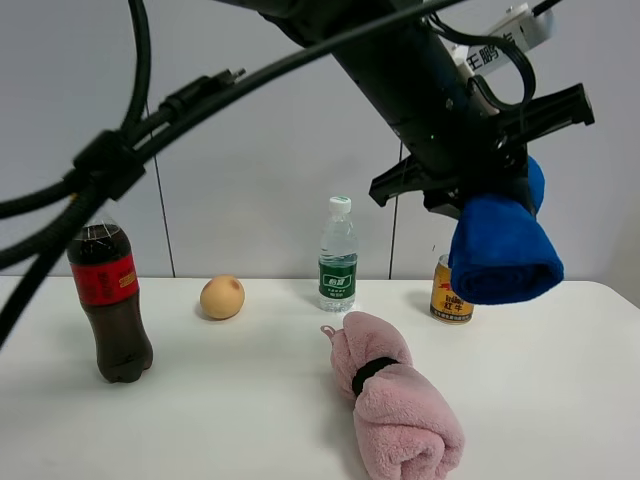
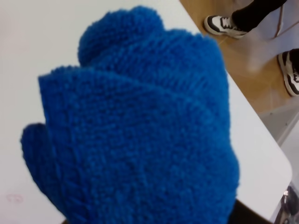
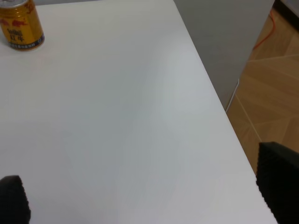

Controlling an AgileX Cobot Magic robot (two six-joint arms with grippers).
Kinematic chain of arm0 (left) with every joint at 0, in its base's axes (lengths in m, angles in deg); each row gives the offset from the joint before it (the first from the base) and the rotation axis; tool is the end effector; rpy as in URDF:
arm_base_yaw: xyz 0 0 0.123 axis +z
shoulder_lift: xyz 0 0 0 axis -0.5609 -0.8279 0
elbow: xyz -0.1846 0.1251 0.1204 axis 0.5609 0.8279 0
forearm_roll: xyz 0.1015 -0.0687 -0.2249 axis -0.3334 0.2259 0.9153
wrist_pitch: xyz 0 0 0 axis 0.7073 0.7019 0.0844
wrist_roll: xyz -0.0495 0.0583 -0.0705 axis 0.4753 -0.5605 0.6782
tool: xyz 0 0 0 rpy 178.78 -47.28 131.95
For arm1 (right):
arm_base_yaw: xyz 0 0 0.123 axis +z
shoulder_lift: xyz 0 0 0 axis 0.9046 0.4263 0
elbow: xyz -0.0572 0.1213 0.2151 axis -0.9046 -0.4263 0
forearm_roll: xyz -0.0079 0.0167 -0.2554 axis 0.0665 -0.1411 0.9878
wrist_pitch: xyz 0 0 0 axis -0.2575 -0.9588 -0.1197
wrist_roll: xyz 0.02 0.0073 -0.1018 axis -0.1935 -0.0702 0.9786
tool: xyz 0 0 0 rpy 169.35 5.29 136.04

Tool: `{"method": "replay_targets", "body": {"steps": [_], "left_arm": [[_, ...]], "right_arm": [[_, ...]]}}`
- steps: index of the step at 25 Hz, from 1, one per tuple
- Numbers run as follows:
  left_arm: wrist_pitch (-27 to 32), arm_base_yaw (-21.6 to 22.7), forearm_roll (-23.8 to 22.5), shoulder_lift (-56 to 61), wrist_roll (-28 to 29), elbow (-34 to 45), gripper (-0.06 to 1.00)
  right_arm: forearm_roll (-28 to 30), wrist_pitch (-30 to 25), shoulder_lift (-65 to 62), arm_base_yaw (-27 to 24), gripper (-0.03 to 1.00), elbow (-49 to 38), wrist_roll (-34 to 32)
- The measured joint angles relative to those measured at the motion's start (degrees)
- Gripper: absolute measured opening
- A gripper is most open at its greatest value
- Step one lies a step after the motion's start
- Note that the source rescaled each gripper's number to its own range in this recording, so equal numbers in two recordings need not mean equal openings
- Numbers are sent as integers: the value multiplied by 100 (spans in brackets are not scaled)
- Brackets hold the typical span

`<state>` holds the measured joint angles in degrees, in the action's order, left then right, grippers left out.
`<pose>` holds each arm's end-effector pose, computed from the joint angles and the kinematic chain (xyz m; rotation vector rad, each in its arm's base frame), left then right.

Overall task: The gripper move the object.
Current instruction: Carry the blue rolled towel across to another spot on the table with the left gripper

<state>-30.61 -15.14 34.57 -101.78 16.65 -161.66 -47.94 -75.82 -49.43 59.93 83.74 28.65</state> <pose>0.3019 -0.3894 0.2399 0.5763 2.4490 -0.9148 0.0411 -0.0070 0.2764 0.0731 2.0265 -0.1068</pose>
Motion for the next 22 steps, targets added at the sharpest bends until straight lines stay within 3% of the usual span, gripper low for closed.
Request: {"method": "replay_targets", "body": {"steps": [8, 16, 22], "left_arm": [[-767, -5, 55, -655, 6, -14, 1], [-1463, -5, 343, -1046, 579, -14, 1], [-1546, -16, 956, -1300, 660, -20, 1]], "right_arm": [[0, 0, 0, 0, 100, 0, 0], [0, 0, 0, 0, 100, 0, 0], [0, 0, 0, 0, 100, 0, 0]]}}
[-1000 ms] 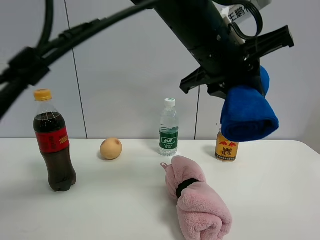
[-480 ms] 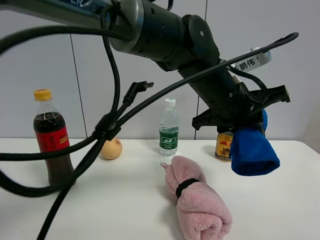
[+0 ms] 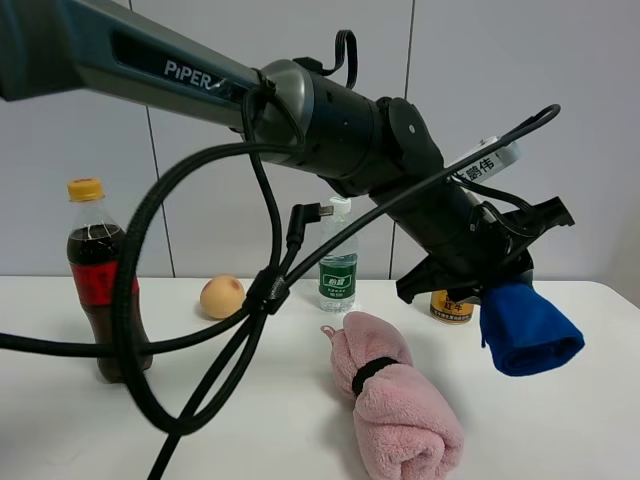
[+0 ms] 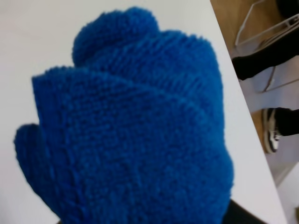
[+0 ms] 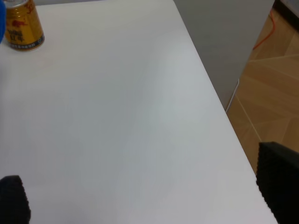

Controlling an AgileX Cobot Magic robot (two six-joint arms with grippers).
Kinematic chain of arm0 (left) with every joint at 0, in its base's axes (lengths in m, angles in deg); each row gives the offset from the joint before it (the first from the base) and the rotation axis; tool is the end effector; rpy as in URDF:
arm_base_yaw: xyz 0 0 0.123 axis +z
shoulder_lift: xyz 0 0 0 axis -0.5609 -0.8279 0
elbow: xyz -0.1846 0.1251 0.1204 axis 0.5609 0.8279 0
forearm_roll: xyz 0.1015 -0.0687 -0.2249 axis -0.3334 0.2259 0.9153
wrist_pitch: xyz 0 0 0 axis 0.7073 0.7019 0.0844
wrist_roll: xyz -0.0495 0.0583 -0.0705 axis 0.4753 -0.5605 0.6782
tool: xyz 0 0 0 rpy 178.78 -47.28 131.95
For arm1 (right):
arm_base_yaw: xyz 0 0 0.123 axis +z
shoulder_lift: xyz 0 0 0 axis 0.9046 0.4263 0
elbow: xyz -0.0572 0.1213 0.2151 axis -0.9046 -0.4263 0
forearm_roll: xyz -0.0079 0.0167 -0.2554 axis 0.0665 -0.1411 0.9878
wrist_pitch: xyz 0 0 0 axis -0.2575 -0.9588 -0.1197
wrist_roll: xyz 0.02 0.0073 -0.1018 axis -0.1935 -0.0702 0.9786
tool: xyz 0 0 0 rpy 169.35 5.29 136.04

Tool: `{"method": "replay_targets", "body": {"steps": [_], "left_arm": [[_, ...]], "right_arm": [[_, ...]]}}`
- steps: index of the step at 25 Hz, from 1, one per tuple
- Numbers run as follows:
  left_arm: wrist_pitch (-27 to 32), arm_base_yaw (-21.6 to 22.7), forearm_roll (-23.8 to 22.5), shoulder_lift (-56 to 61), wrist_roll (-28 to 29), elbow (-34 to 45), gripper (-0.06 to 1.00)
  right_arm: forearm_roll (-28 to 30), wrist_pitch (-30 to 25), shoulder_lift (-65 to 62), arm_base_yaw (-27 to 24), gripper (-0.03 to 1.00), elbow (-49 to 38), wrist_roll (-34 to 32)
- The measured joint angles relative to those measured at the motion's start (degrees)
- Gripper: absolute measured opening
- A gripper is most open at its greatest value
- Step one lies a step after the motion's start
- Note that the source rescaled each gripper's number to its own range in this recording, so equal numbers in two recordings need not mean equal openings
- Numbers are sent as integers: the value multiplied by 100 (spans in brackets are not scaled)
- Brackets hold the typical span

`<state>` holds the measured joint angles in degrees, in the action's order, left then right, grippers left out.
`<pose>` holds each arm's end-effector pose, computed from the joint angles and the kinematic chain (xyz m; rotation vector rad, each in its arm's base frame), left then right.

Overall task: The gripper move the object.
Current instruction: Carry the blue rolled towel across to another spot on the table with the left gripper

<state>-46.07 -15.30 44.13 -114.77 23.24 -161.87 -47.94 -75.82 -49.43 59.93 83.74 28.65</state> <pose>0.3266 -0.4162 0.1463 0.1723 2.5118 -1.0593 0.0411 -0.0070 0.2764 0.0731 2.0265 -0.1068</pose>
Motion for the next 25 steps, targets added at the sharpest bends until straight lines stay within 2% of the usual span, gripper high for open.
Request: {"method": "replay_targets", "body": {"steps": [6, 18, 25], "left_arm": [[0, -49, 395, -368, 37, 0, 1], [-49, -57, 396, -550, 31, 0, 1], [-49, -57, 391, -550, -180, 0, 1]], "right_arm": [[0, 0, 0, 0, 100, 0, 0], [0, 0, 0, 0, 100, 0, 0], [0, 0, 0, 0, 100, 0, 0]]}}
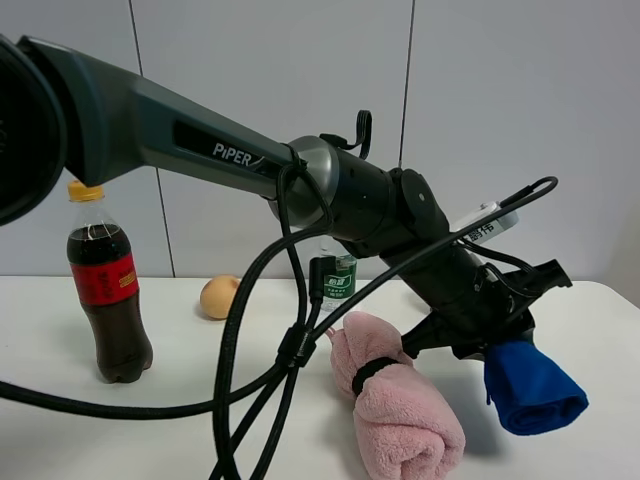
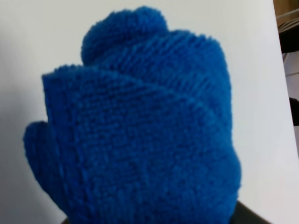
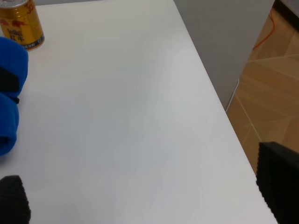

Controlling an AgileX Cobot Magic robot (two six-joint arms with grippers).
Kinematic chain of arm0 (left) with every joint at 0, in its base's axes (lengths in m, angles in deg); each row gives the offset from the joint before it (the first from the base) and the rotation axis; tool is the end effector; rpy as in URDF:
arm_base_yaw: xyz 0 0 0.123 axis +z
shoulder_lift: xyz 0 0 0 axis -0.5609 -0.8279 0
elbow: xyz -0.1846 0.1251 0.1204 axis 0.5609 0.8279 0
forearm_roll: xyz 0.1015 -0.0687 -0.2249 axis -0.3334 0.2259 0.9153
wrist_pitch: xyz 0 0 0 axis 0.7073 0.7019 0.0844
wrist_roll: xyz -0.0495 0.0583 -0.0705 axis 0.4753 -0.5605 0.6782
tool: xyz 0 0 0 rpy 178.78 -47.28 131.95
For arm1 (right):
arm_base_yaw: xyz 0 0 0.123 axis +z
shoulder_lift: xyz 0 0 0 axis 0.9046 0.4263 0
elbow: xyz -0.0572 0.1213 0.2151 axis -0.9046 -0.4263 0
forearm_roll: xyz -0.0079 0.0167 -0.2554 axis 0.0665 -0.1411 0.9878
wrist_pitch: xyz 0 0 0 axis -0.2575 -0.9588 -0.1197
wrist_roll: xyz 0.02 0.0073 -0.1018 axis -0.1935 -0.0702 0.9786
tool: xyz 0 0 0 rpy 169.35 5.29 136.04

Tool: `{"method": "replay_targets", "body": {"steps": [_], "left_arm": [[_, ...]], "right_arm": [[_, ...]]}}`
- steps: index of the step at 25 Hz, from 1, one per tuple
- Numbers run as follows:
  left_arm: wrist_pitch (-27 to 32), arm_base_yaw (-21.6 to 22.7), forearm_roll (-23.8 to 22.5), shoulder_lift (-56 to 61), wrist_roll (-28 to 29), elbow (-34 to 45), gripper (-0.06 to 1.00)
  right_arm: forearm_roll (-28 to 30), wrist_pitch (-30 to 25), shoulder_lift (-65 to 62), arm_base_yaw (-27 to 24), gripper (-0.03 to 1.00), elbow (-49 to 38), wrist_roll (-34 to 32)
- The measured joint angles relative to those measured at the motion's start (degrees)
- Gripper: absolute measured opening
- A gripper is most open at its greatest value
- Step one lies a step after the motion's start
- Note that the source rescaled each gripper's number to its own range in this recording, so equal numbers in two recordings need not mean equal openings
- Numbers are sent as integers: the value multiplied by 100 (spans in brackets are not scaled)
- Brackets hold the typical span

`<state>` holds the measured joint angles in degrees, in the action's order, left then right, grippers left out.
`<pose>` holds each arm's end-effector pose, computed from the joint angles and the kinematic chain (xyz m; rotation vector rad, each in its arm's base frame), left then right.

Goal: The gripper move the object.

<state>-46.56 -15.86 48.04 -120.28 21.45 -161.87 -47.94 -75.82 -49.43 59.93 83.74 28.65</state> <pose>0.3217 -0.4214 0.0974 0.1422 2.6066 -1.0403 0.0411 -0.0070 0.2764 0.0731 2.0265 -0.1068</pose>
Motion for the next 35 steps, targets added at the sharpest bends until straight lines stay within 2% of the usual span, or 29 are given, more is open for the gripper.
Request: {"method": "replay_targets", "body": {"steps": [3, 4, 6, 8, 9, 10, 12, 23, 26, 30, 35], "left_arm": [[-22, -22, -5, 0, -331, 0, 1], [-43, -30, -5, 0, -491, 0, 4], [-107, -38, -5, 0, -758, 0, 25], [-228, -38, -5, 0, -873, 0, 59], [-281, -38, -5, 0, -902, 0, 70], [-315, -38, -5, 0, -915, 0, 79], [-343, -38, -5, 0, -932, 0, 86], [-354, -73, -11, 7, -938, 0, 88], [-354, -121, -192, 105, -938, 0, 88], [-286, -198, -1012, 429, -946, 0, 88], [-18, -280, -2520, 945, -957, 0, 88]], "right_arm": [[0, 0, 0, 0, 100, 0, 0], [0, 0, 0, 0, 100, 0, 0], [0, 0, 0, 0, 100, 0, 0], [0, 0, 0, 0, 100, 0, 0], [0, 0, 0, 0, 100, 0, 0], [0, 0, 0, 0, 100, 0, 0], [0, 0, 0, 0, 100, 0, 0], [0, 0, 0, 0, 100, 0, 0], [0, 0, 0, 0, 100, 0, 0], [0, 0, 0, 0, 100, 0, 0], [0, 0, 0, 0, 100, 0, 0]]}}
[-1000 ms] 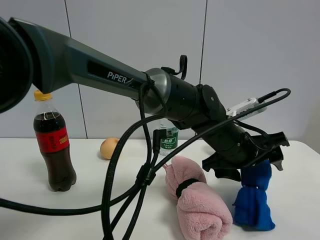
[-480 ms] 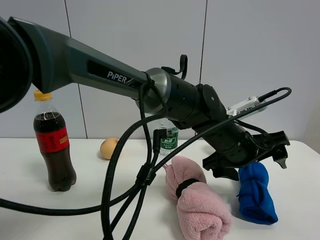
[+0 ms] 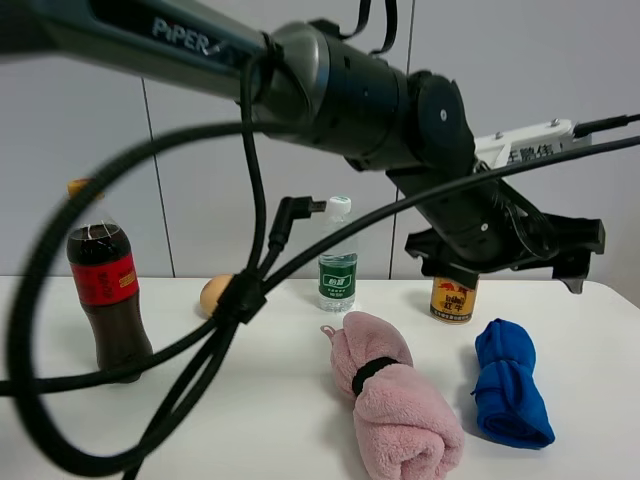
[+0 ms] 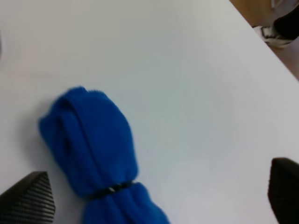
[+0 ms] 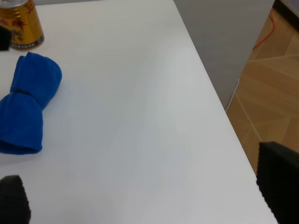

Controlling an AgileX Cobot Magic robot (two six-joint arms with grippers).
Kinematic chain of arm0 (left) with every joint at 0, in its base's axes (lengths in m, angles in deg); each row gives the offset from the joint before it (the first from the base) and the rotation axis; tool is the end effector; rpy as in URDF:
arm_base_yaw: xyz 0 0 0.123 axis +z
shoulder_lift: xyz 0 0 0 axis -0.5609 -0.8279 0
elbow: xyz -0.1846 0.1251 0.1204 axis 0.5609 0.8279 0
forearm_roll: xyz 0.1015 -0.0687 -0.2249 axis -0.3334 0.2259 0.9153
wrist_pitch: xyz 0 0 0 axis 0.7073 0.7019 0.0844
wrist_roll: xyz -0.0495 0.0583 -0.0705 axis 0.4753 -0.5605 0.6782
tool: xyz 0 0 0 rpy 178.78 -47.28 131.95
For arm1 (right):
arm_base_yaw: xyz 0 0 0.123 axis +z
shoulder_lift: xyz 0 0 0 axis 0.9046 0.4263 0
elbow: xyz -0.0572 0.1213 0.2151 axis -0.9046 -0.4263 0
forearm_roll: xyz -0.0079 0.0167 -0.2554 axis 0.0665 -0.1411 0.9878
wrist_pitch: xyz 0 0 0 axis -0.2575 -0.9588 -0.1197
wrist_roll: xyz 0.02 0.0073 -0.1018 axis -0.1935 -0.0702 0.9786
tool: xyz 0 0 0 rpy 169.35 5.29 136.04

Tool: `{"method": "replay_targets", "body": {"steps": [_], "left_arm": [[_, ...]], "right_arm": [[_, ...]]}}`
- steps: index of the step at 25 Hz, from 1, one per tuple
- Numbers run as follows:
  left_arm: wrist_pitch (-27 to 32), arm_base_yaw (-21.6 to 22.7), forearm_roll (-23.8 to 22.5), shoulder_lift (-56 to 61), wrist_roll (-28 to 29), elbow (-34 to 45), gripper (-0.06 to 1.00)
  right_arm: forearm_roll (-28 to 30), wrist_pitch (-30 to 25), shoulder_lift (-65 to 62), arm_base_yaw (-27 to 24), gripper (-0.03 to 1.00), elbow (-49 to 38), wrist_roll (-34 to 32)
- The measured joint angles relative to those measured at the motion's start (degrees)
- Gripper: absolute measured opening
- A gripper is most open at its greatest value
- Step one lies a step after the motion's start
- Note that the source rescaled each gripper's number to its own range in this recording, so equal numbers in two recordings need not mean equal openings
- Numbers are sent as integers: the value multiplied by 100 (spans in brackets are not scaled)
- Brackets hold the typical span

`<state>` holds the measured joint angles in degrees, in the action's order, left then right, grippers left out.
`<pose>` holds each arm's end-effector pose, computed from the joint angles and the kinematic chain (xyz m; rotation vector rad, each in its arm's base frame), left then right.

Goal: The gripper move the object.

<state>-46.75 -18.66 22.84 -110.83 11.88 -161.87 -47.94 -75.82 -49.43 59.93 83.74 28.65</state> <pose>0.3114 -0.4227 0.1779 0.7744 2.2126 -0.7132 0.0411 -0.0070 0.2764 0.0731 2.0265 -0.1068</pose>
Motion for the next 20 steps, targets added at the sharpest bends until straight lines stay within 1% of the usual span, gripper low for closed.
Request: {"method": "replay_targets", "body": {"steps": [4, 6, 8, 11, 15, 20], "left_arm": [[220, -26, -1027, 476, 0, 0, 88], [269, 12, -1405, 699, -5, 0, 88], [363, 97, -1684, 872, -17, 0, 88], [393, 379, -1827, 1066, -22, 0, 88], [398, 811, -1882, 1307, -38, 0, 88], [446, 1530, -2001, 1666, -76, 0, 88]], "right_arm": [[0, 0, 0, 0, 100, 0, 0], [0, 0, 0, 0, 100, 0, 0], [0, 0, 0, 0, 100, 0, 0], [0, 0, 0, 0, 100, 0, 0], [0, 0, 0, 0, 100, 0, 0], [0, 0, 0, 0, 100, 0, 0]]}}
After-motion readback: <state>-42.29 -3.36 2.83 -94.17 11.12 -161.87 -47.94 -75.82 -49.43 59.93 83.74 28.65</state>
